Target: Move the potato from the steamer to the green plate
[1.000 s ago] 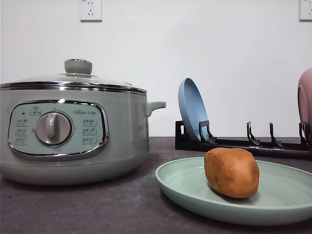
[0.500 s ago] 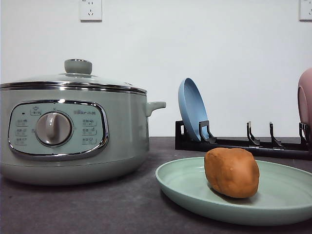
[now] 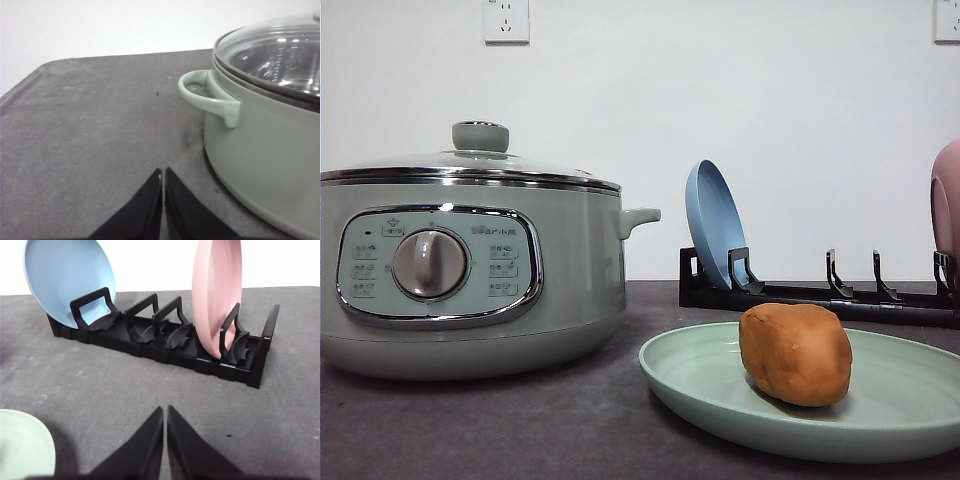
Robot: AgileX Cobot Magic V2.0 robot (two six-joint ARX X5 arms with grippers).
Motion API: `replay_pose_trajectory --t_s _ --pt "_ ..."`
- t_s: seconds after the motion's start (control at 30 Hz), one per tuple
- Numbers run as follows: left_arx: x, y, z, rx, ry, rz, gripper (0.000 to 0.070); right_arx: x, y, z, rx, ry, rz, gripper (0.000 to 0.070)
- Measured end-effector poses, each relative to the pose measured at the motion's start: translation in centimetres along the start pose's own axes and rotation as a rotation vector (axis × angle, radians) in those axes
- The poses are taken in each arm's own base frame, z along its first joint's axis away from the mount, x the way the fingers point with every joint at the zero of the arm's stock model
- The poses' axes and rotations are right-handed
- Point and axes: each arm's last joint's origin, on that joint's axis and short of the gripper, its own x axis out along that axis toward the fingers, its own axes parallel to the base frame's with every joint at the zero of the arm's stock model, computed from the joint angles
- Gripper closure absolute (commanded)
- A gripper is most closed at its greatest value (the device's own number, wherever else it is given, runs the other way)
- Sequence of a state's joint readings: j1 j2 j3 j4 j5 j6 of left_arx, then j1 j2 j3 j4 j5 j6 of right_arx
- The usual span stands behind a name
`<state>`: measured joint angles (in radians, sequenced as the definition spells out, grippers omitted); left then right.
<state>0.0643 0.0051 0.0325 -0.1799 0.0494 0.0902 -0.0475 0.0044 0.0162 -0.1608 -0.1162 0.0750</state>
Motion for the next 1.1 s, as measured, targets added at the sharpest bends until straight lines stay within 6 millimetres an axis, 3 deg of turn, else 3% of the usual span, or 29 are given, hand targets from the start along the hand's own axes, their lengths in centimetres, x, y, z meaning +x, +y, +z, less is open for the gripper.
replay_pose_trajectory --t_s 1.1 --pt "0.0 0.0 0.0 0.0 0.0 0.0 0.07 0.0 0.0 -0.01 0.0 0.0 0.0 0.07"
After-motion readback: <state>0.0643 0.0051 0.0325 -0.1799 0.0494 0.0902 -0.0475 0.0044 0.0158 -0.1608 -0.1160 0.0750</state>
